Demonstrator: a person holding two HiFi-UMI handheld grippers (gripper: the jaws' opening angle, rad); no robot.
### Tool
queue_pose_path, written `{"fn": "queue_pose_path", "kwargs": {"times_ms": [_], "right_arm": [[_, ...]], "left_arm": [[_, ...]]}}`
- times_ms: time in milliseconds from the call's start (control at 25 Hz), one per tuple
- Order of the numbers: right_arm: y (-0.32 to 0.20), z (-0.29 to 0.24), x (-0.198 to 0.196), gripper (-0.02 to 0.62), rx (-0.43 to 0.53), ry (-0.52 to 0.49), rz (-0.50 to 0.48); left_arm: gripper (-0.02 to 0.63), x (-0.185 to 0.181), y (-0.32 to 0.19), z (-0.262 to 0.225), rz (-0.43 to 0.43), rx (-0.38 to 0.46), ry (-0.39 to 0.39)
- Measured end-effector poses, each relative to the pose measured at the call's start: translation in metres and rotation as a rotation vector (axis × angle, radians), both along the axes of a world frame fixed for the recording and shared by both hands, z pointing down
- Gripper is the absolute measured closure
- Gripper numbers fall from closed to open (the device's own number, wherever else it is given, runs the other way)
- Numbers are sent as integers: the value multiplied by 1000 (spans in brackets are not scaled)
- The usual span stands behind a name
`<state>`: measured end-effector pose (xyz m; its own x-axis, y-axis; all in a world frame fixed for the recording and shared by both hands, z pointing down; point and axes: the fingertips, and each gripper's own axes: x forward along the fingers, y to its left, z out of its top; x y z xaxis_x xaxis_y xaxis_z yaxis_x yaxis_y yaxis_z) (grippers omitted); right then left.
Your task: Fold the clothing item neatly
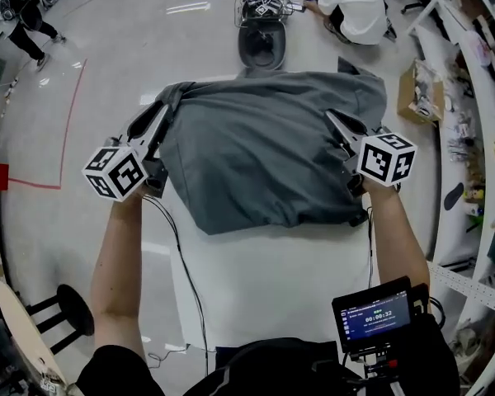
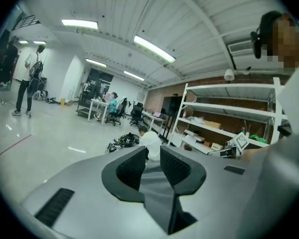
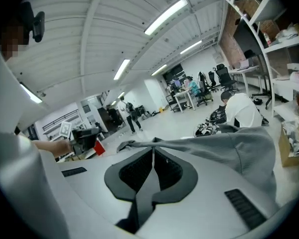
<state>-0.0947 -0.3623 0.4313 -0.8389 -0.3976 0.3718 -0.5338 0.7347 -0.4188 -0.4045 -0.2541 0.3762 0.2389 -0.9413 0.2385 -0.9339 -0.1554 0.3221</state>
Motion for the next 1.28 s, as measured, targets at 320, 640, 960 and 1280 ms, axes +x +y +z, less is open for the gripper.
{"fn": "queue_pose_path", "kwargs": {"times_ms": [320,640,960,1280], "right_arm": [[113,-108,40,578,141,-49,22],[248,-179,106,578,216,-115,8],[370,-215,184,578,243,-127,-55],[495,-243,218,578,298,-120,-31]], "left_arm": [[604,112,129,-81,41,188,14],[604,226,250,-136,119,226,167],[604,325,375,-177,87,188,-13],[605,369,499,-196,109,217,-19]]}}
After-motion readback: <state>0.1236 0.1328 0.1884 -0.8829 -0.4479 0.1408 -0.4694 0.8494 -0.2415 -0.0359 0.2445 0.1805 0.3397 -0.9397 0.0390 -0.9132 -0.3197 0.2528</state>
